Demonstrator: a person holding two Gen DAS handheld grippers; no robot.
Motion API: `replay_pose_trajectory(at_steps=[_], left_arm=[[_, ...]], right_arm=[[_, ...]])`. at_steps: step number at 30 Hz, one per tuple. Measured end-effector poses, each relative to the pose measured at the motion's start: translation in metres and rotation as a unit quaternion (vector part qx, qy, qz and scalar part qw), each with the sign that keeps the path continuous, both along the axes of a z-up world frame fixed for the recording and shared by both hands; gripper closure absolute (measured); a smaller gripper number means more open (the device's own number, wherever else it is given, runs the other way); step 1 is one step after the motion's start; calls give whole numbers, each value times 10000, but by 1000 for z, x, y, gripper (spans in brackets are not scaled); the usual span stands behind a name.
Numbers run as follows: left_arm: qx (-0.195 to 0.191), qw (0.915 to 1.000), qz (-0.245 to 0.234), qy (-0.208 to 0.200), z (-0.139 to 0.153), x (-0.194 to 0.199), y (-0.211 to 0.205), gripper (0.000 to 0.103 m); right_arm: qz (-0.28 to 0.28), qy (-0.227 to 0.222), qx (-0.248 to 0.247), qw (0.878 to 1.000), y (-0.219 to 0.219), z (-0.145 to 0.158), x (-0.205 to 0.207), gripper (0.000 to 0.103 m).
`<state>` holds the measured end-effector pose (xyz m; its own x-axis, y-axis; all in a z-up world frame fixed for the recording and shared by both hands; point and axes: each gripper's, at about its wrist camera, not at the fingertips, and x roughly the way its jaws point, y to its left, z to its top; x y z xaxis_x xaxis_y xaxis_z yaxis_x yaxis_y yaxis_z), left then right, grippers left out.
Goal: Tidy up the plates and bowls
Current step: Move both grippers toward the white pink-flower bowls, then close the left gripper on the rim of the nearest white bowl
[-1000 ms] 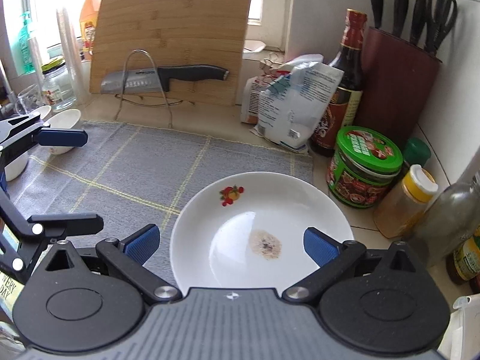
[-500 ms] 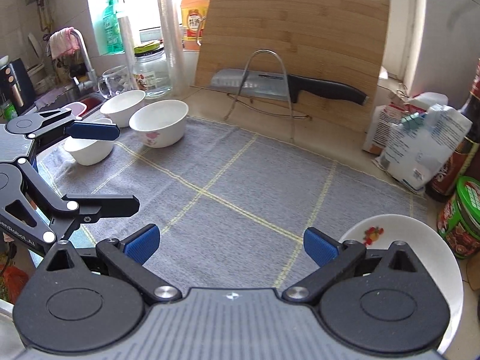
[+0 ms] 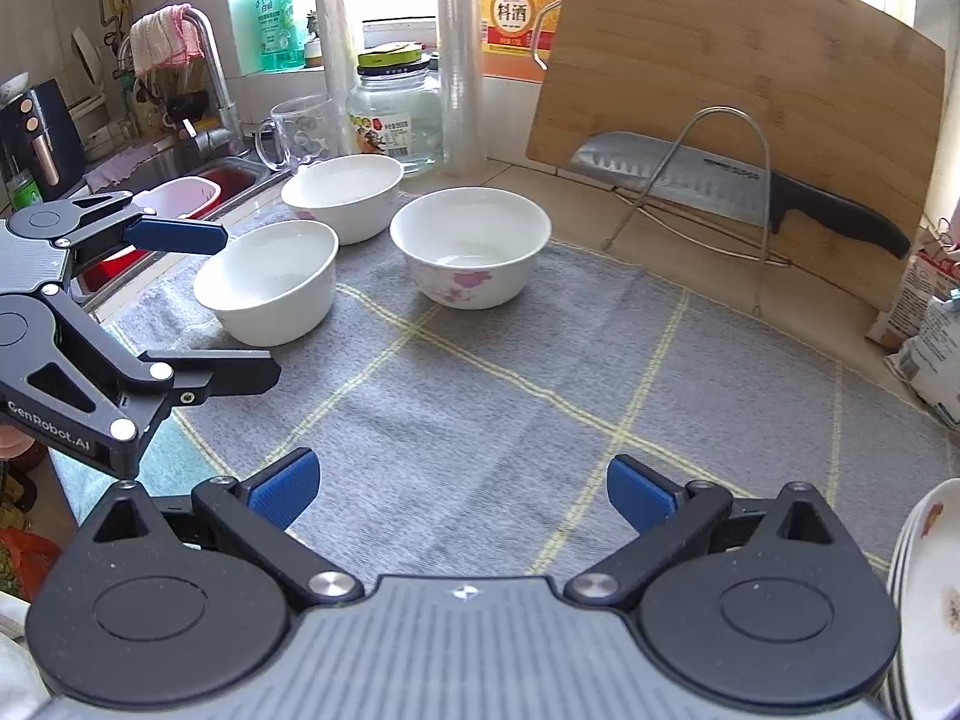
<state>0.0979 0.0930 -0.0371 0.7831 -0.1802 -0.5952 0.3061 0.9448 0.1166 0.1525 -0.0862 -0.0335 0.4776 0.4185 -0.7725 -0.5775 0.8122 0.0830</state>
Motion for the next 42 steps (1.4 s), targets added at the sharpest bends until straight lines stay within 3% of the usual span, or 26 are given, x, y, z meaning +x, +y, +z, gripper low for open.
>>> replay_pose_trajectory(at_steps=[13, 18, 22, 33, 42], left_arm=[[74, 9997, 208, 136, -12, 4, 77, 1], [-47, 9994, 186, 286, -18, 13, 95, 1], [-93, 9994, 111, 316, -22, 19, 103, 1], [-391, 9976, -108, 560, -26, 37, 115, 1], [-300, 9958, -464, 728, -25, 56, 117, 1]], right_arm=[[269, -100, -105, 9995, 88, -20, -1, 0], [340, 140, -221, 9991, 110, -42, -1, 0], [373, 373, -290, 9982, 121, -57, -3, 0], [450, 115, -290, 9985, 119, -60, -8, 0], [510, 7, -344, 9981, 127, -57, -7, 0]])
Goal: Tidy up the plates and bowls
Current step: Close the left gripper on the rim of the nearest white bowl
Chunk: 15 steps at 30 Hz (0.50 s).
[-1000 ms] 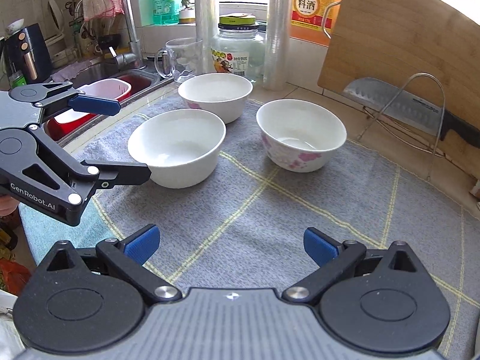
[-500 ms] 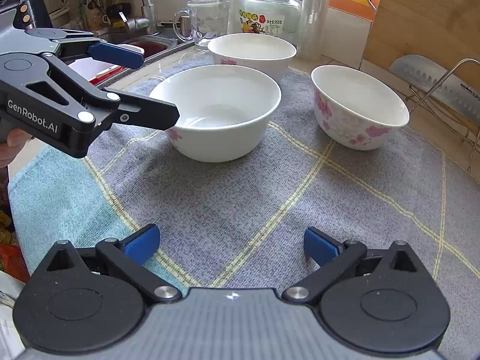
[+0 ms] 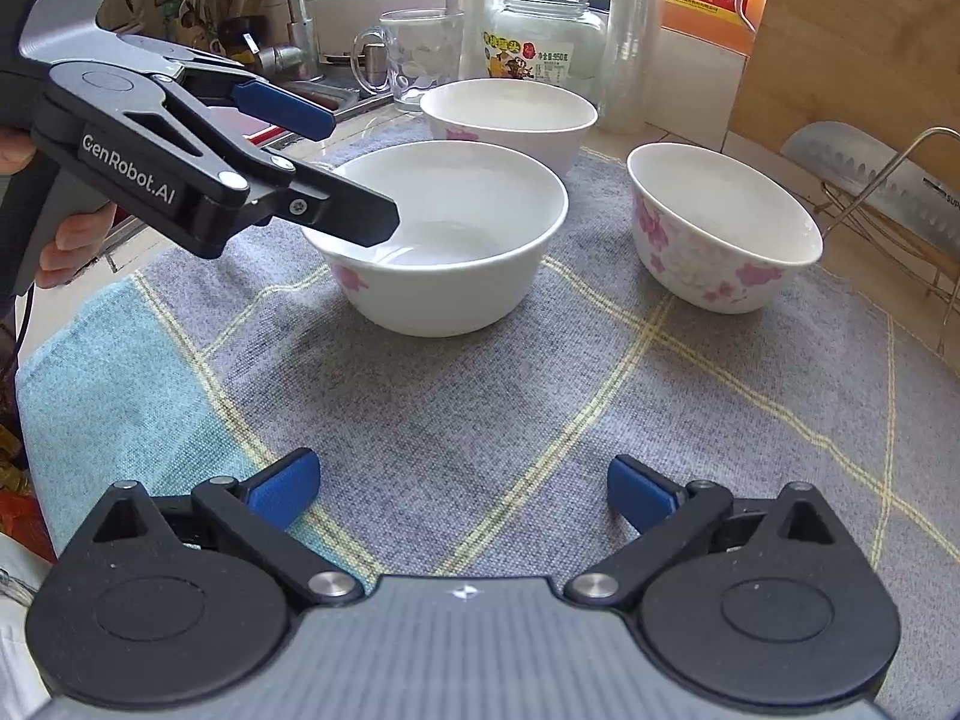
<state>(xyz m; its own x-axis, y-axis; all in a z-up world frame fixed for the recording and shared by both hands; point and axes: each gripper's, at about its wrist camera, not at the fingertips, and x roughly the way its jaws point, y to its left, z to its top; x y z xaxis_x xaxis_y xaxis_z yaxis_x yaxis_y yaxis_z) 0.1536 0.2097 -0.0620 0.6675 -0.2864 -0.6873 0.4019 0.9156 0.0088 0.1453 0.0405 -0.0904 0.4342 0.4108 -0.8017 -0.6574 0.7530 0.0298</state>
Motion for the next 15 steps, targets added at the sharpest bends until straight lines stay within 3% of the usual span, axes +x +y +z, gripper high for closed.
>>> replay_pose_trajectory(at_steps=[6, 10, 15], left_arm=[[-183, 9990, -172, 368, -1, 20, 2, 1], [-351, 9973, -224, 599, -2, 30, 3, 4], [-457, 9951, -253, 836, -4, 41, 5, 19]], right_arm=[[261, -556, -141, 9980, 20, 8, 3, 0], [321, -688, -74, 9971, 29, 13, 10, 0], [394, -760, -31, 9963, 34, 16, 18, 3]])
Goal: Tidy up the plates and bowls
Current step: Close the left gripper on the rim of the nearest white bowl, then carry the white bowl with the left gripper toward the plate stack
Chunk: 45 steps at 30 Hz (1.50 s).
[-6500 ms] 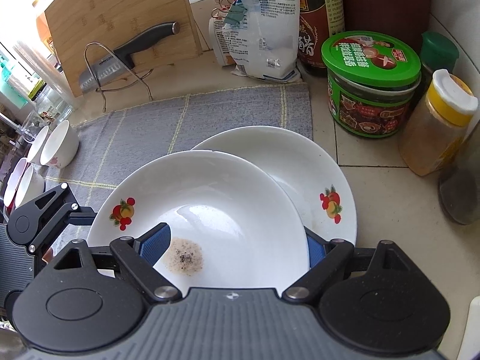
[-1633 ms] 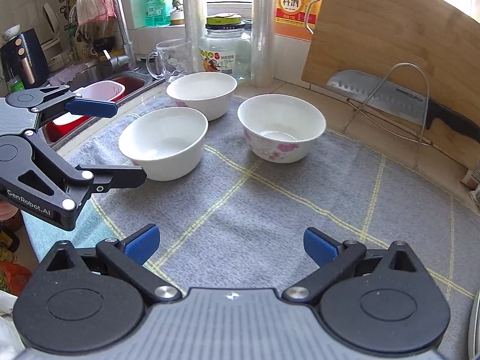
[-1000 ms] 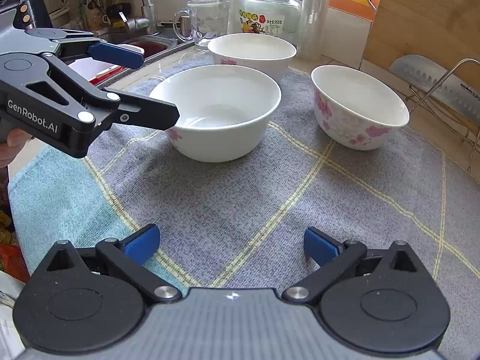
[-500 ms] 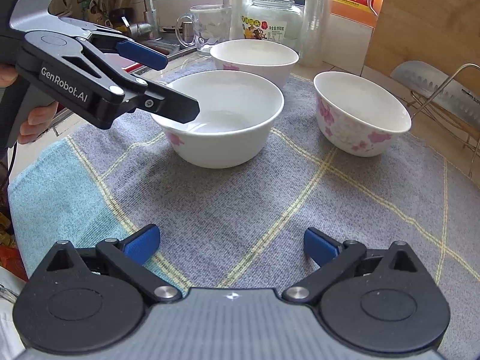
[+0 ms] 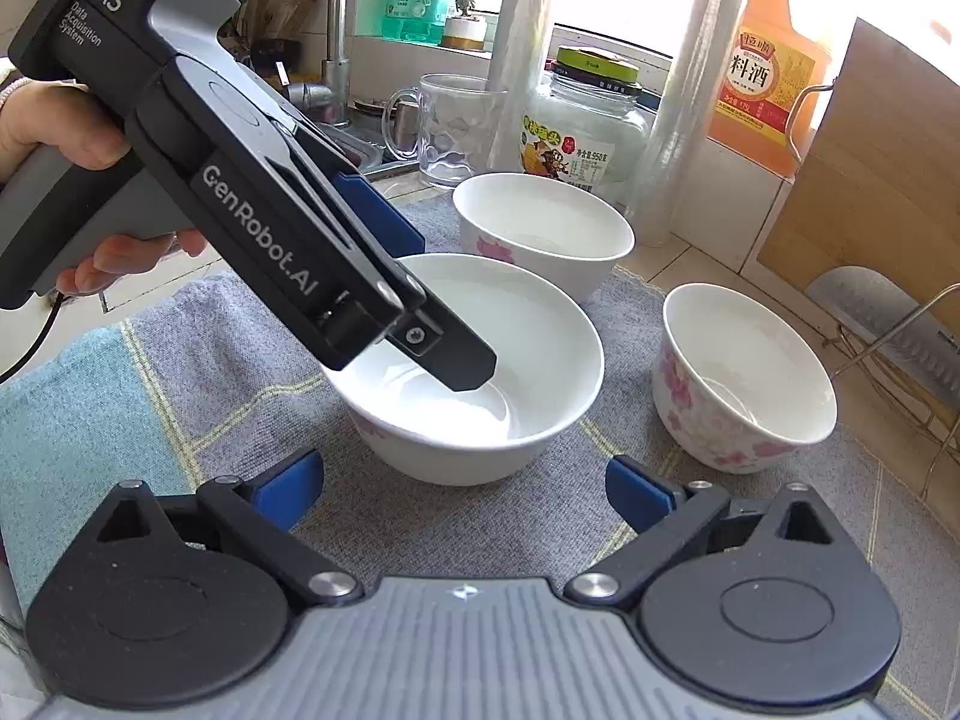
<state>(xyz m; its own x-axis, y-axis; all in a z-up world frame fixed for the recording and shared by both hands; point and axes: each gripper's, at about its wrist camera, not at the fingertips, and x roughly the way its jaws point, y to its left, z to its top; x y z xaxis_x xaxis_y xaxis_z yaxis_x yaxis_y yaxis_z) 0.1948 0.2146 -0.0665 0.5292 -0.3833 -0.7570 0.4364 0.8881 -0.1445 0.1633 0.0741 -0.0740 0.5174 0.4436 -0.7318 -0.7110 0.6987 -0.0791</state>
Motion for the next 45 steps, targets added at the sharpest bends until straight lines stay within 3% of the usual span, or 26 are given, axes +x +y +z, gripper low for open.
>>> replay_pose_trajectory(at_steps=[6, 14, 32, 45], left_arm=[[-79, 9998, -97, 162, -1, 7, 0, 29], [-125, 9994, -230, 246, 0, 11, -1, 40], [-165, 9990, -282, 316, 3, 9, -3, 41], [-173, 9985, -468, 218, 21, -10, -39, 41]], right_arm=[[121, -5, 98, 9999, 3, 1, 4, 15], [143, 2, 170, 9998, 1, 1, 5, 19], [67, 177, 222, 9996, -1, 7, 4, 21], [-121, 247, 263, 9993, -33, 23, -17, 21]])
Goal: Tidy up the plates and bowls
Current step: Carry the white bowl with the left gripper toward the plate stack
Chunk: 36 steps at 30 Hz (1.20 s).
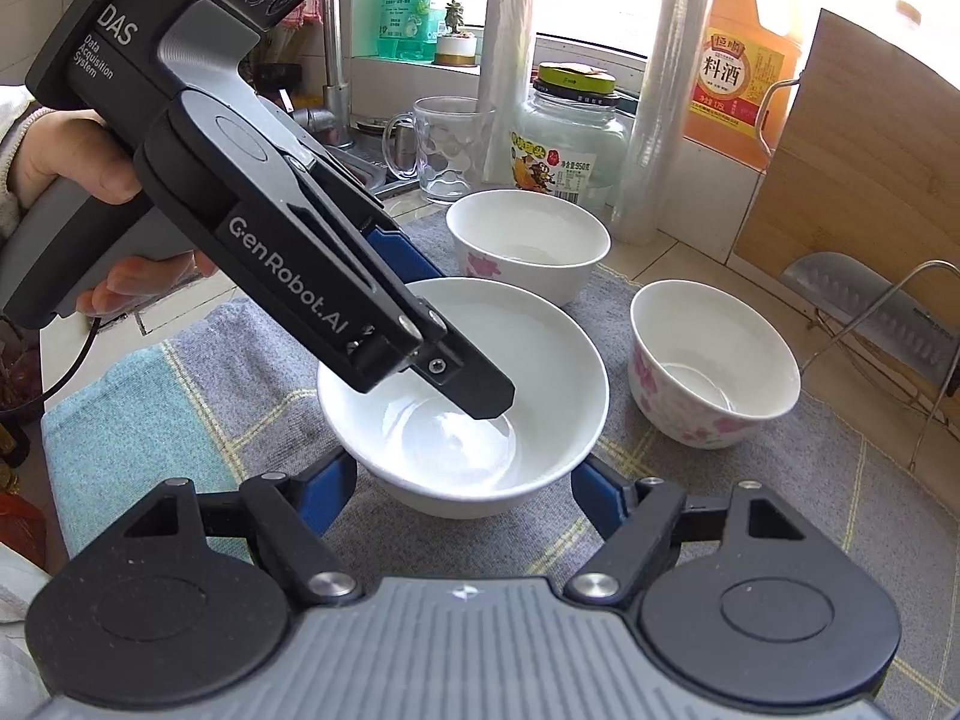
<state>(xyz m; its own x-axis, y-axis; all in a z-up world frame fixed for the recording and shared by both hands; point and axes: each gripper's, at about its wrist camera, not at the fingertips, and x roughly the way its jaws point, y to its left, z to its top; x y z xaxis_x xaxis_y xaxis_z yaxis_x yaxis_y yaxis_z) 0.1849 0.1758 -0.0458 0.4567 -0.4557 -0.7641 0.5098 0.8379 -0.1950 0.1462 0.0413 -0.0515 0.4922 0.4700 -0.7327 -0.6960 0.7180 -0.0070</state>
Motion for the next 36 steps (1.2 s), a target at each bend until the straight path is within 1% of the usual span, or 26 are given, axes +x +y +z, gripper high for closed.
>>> replay_pose_trajectory(at_steps=[11, 21, 29, 36], left_arm=[[-46, 9995, -294, -41, 5, -11, -55, 41], [-104, 9977, -671, -17, 4, -13, -103, 41], [-127, 9956, -924, 33, 0, -12, -130, 41], [-131, 9945, -1033, 122, -7, -11, -145, 41]], right_arm=[[-272, -15, -62, 9996, -56, 13, -18, 21], [-628, 9, -140, 9979, -102, 16, -34, 21], [-866, 66, -205, 9960, -126, 14, -40, 21], [-979, 152, -243, 9948, -139, 11, -42, 21]])
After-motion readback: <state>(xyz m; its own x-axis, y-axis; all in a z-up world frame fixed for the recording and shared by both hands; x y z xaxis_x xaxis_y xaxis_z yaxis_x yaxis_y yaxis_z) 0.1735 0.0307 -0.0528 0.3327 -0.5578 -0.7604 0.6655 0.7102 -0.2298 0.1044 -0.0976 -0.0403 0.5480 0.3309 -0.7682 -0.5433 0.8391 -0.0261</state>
